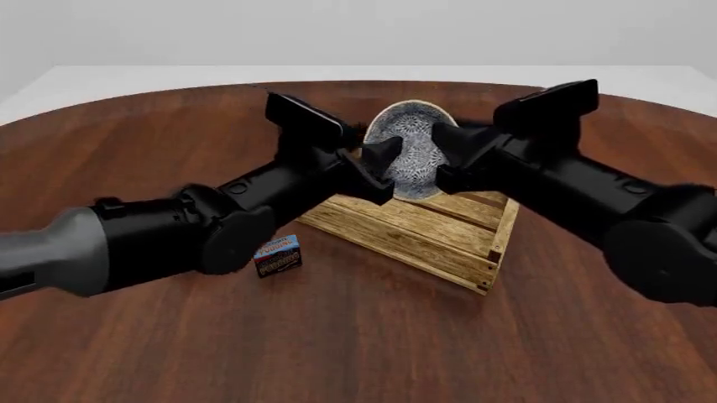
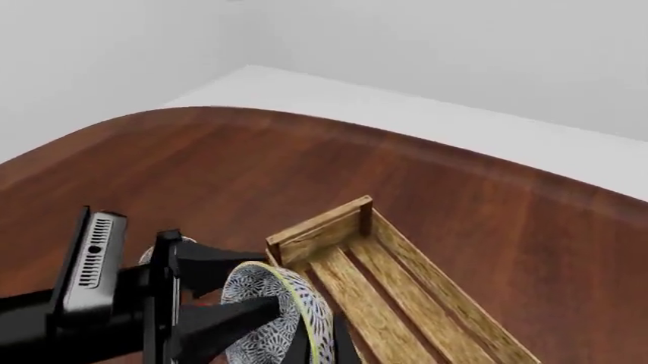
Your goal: Stack the right bowl on the left bowl and place them in the tray.
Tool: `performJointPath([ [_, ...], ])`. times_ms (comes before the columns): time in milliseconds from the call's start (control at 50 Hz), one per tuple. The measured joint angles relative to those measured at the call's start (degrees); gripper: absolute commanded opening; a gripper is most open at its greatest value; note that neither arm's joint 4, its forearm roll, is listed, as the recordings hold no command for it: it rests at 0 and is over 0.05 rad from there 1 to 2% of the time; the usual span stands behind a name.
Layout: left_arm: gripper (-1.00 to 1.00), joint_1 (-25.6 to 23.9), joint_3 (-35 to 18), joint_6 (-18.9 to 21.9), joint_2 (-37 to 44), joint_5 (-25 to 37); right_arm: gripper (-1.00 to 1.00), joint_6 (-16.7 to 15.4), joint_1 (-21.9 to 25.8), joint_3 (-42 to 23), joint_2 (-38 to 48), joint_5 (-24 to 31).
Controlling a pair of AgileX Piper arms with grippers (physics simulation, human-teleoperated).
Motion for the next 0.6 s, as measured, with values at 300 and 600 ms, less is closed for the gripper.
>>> performJointPath([
  [300, -1.00, -1.1, -0.3, -2.3, 0.7, -1.0, -1.00, 0.2, 0.1, 0.2, 0.0, 0.1],
  [600, -1.00, 0.5, -0.1, -1.5, 1.3, -0.7, 1.00, 0.4, 0.6, 0.1, -1.7, 0.4],
])
